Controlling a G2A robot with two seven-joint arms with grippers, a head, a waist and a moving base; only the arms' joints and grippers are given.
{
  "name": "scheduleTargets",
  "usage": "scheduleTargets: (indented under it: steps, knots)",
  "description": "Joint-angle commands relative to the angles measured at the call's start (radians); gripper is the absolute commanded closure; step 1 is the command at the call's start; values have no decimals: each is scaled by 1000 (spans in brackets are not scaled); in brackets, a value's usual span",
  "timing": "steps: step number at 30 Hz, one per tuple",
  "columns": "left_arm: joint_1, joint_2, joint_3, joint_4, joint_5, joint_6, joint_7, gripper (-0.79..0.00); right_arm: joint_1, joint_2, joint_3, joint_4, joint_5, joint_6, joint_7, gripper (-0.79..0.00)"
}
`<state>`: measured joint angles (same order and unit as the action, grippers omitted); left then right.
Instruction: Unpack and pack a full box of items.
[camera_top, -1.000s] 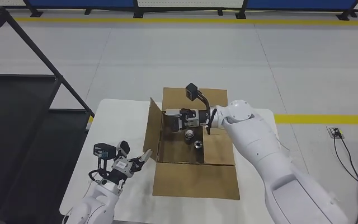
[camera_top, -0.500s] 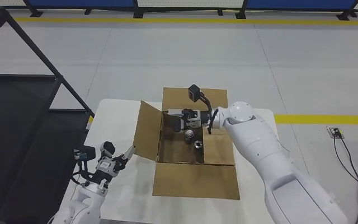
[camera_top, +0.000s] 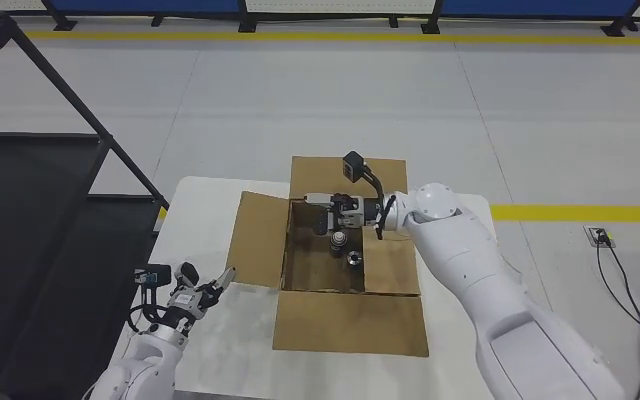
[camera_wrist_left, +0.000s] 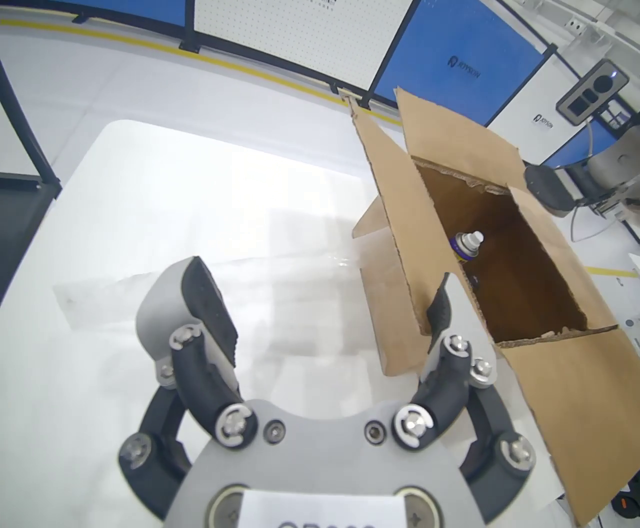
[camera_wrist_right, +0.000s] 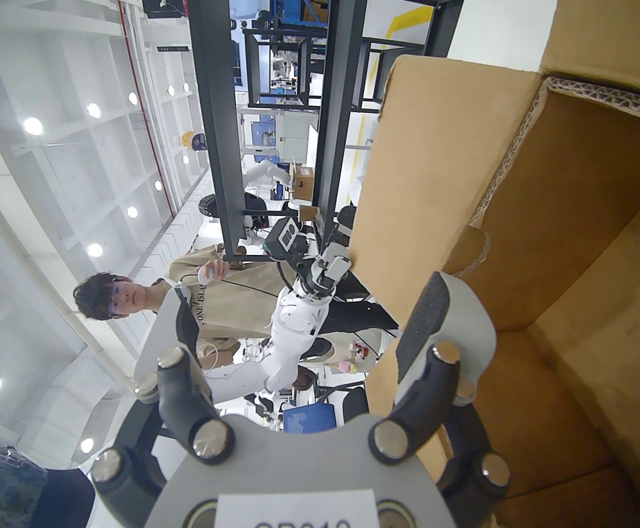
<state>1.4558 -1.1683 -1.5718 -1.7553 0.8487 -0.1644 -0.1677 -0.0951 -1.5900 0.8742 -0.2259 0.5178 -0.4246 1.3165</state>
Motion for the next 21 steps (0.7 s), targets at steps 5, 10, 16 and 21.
scheduleTargets:
  steps: [5,10,16,21]
  knots:
    - [-18,-1,10,42,17,4,-5,-785,-5,7,13,-1,-3,-2,2,-785]
    - [-21,0,5,61,25,5,-14,-785,-9,12,23,-4,-8,-4,4,-785]
    - [-17,1,0,69,35,0,-27,-785,-12,17,35,-9,-11,-5,7,-785]
    - [-17,2,-1,73,39,-3,-32,-785,-15,20,43,-12,-15,-10,9,-785]
